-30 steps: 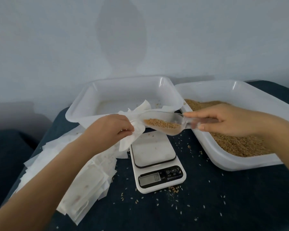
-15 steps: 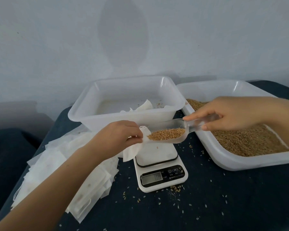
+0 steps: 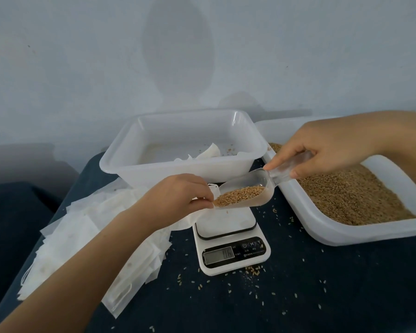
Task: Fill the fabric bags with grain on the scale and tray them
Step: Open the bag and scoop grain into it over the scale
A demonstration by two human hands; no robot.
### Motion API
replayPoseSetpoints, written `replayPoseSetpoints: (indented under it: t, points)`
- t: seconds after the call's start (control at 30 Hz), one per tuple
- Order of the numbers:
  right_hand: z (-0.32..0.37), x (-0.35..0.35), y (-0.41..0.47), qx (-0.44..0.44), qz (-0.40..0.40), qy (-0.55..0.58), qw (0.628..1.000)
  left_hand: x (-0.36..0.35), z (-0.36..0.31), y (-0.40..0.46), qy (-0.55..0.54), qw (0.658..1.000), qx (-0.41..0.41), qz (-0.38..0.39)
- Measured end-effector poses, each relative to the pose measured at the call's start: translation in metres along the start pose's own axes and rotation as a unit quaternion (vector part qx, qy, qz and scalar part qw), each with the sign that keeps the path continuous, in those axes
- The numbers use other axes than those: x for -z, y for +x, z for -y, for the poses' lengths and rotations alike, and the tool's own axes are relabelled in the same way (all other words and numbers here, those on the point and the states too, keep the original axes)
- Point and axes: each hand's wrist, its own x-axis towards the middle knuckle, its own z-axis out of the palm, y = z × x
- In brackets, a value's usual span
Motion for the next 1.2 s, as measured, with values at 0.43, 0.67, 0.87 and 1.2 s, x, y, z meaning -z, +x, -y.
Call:
replayPoseSetpoints:
  t: [0.43, 0.67, 0.87, 1.2]
  points:
    - [0.010, 0.012, -0.003, -0.005, 0.004, -0.036, 0.999, 0.002, -0.002, 0.000, -0.023, 1.000, 0.005, 0.005]
    - [0.016, 0.016, -0.006, -0.006, 0.011, -0.045, 0.999, 0.002, -0.004, 0.002, -0.020, 1.000, 0.003, 0.012]
    - [0.017, 0.019, -0.005, -0.004, 0.002, -0.053, 0.999, 0.001, -0.003, 0.003, -0.017, 1.000, -0.006, 0.010]
    - [0.020, 0.022, -0.001, -0.011, -0.005, -0.071, 0.997, 0.001, -0.002, 0.002, -0.017, 1.000, -0.005, 0.002]
